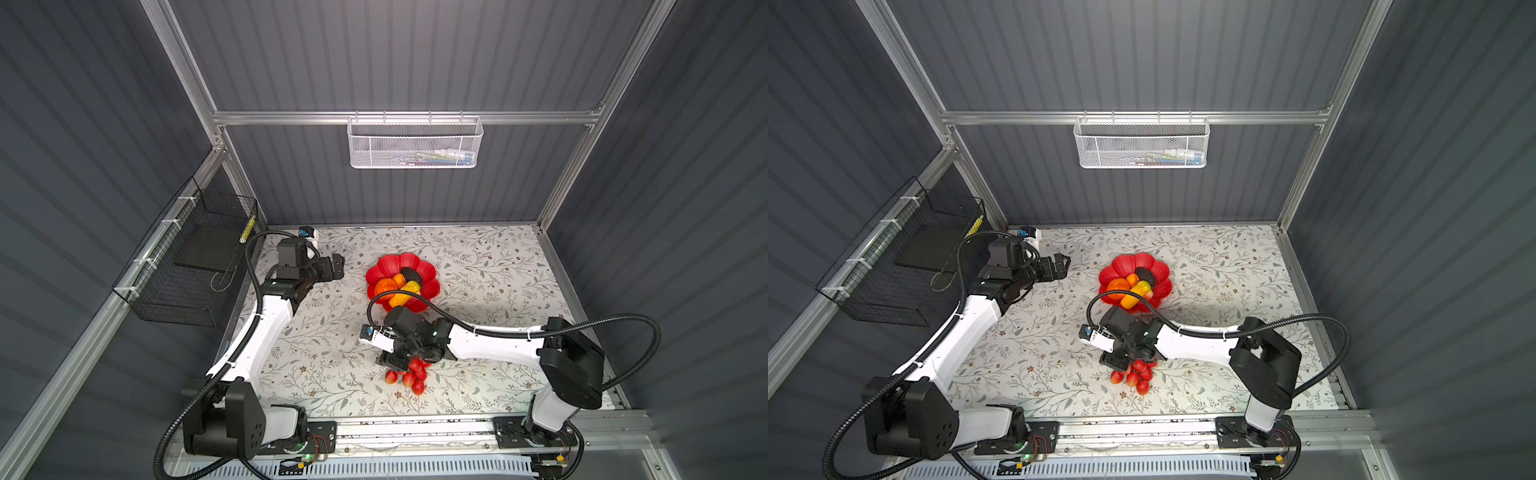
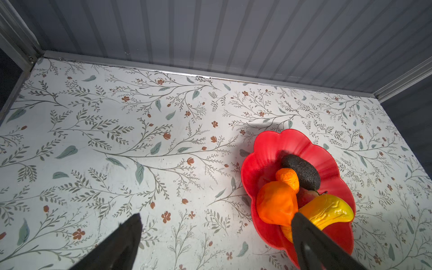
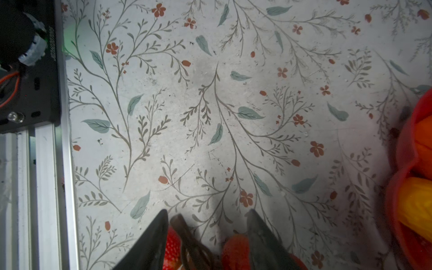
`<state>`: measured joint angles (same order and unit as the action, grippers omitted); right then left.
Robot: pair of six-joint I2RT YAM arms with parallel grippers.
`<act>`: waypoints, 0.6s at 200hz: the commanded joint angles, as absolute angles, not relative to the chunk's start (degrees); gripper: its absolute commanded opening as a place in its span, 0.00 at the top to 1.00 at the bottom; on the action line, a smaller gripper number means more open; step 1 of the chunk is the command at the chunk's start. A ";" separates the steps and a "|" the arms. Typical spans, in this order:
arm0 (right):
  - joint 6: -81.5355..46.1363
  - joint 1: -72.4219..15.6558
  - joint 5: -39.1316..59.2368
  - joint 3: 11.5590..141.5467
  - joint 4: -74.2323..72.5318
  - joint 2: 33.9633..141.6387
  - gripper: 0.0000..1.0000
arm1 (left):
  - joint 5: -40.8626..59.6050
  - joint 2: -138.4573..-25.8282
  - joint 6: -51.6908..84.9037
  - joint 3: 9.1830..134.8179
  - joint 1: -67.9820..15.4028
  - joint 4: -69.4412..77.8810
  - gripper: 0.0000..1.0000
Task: Place and organize the fake fruits in the fruit bowl
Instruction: 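Grasp the lychee bunch stem with the right gripper while the left arm withdraws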
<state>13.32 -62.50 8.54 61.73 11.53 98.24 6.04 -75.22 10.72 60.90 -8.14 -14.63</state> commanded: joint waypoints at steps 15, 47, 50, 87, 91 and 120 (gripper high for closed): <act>14.77 -63.54 7.37 63.72 14.01 100.49 0.60 | 5.93 -73.22 9.34 60.57 -7.65 -15.98 0.00; 14.16 -63.62 5.25 63.24 12.96 99.90 0.79 | 5.81 -72.95 9.20 60.55 -7.64 -16.06 0.00; 14.11 -63.63 4.93 63.13 12.77 99.73 0.81 | 5.80 -72.95 9.22 60.51 -7.65 -16.06 0.00; 13.15 -63.33 1.35 62.74 11.50 95.46 0.94 | 5.84 -73.12 9.25 60.52 -7.65 -16.14 0.00; 13.02 -63.33 1.16 62.75 11.49 95.01 0.95 | 5.90 -73.15 9.23 60.52 -7.65 -16.16 0.00; 11.76 -63.01 -0.10 62.43 11.45 92.42 1.00 | 5.97 -73.15 9.28 60.53 -7.64 -16.14 0.00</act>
<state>12.97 -63.37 2.20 62.26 11.92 94.96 6.02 -74.46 10.52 60.90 -8.14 -15.44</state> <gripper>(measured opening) 0.090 0.997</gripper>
